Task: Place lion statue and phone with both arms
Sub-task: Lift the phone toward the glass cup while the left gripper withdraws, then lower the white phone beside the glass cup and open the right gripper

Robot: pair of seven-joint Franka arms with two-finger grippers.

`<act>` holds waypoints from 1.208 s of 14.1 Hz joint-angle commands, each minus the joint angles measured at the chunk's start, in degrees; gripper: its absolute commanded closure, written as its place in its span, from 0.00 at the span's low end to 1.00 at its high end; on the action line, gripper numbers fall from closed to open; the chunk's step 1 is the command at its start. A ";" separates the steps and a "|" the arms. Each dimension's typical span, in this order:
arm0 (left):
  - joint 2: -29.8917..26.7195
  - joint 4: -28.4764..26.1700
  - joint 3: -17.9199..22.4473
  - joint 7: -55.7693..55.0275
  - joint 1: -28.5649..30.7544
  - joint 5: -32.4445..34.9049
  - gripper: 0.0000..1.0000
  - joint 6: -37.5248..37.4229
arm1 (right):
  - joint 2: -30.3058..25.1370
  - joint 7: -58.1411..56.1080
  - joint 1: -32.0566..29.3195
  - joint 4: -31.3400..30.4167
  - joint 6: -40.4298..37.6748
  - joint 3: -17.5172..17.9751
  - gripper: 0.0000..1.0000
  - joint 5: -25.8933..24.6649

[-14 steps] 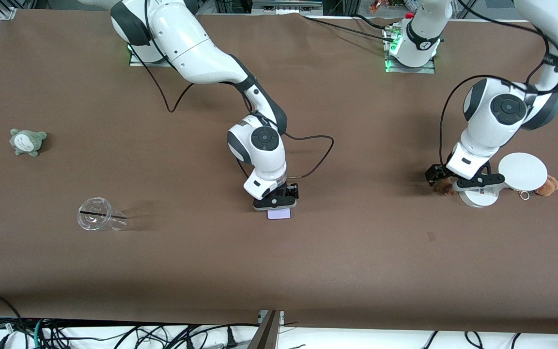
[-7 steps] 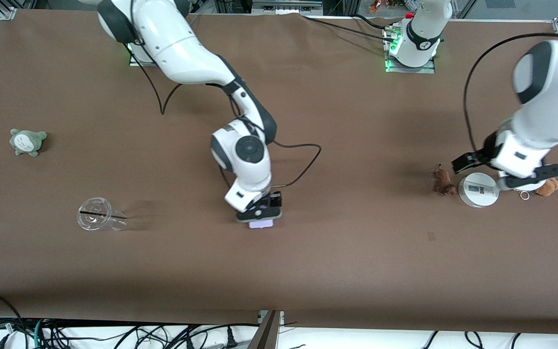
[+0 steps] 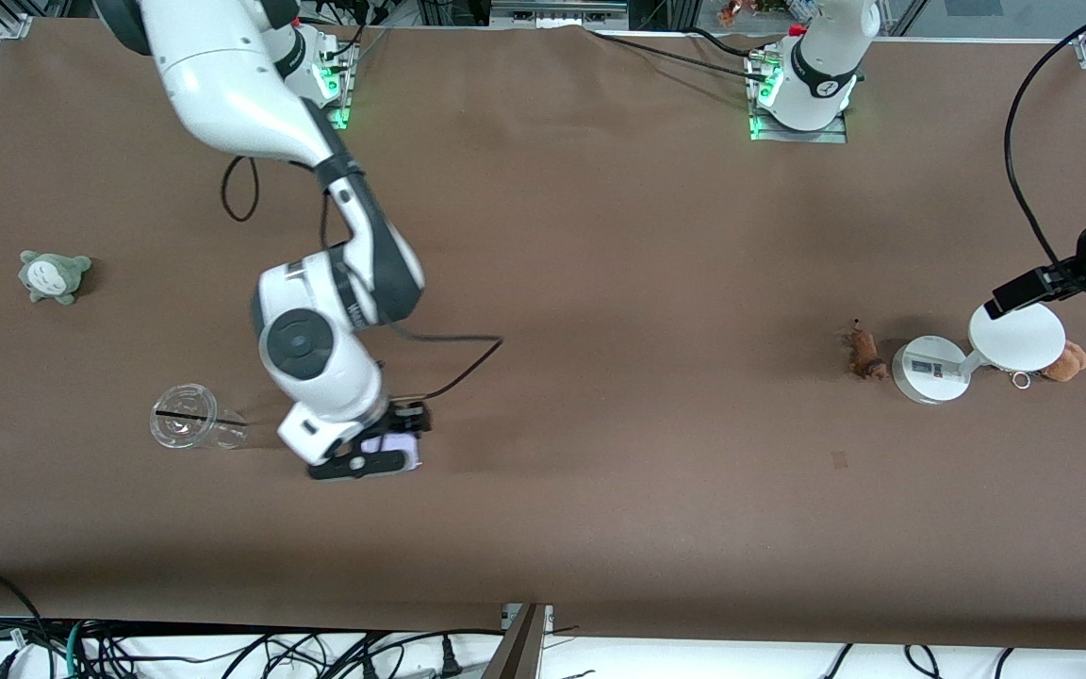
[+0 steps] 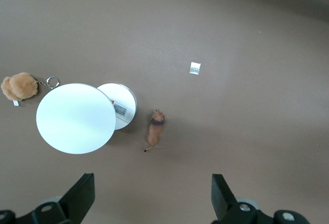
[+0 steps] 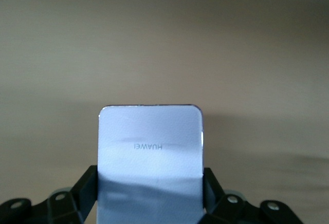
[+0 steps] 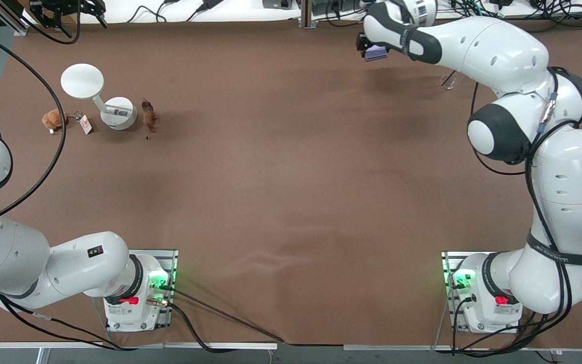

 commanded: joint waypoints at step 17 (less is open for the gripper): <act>1.85 4.67 5.82 8.64 -4.61 2.76 0.00 -5.21 | -5.94 -1.99 -5.69 -25.71 20.54 0.45 0.35 4.35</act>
